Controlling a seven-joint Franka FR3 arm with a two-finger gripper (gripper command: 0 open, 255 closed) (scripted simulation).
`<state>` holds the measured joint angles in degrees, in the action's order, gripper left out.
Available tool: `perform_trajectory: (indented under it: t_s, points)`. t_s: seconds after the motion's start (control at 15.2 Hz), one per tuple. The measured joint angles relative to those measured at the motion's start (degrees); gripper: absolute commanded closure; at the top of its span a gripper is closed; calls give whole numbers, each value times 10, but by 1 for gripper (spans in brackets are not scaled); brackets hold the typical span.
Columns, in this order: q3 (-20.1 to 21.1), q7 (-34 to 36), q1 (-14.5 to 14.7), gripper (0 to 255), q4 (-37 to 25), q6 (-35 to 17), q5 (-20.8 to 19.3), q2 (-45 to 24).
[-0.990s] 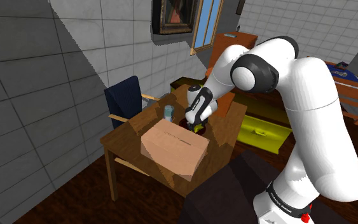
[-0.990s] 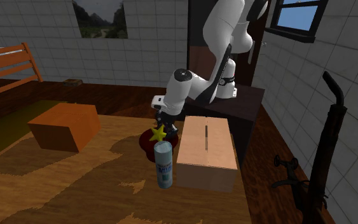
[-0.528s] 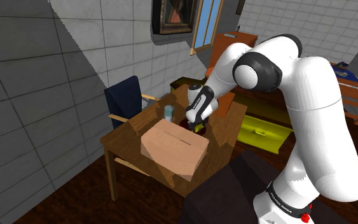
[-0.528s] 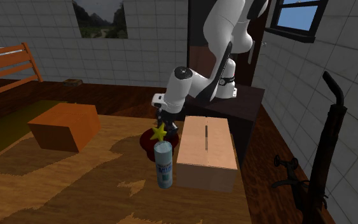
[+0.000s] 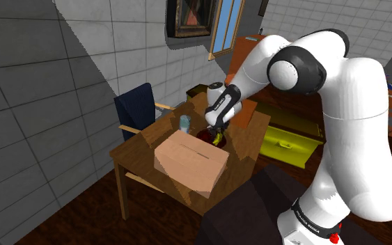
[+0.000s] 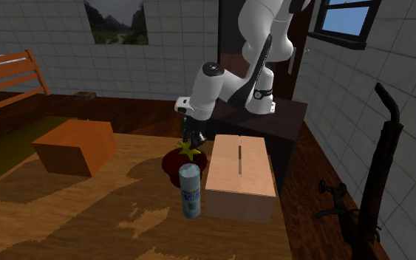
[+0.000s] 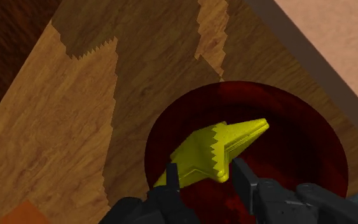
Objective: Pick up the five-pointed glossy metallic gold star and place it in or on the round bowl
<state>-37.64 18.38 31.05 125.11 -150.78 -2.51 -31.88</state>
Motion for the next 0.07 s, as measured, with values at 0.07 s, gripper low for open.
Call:
perform_trajectory:
  t_s: [0.07]
  points:
    - [-3,1,3,255,2,7,-3,4]
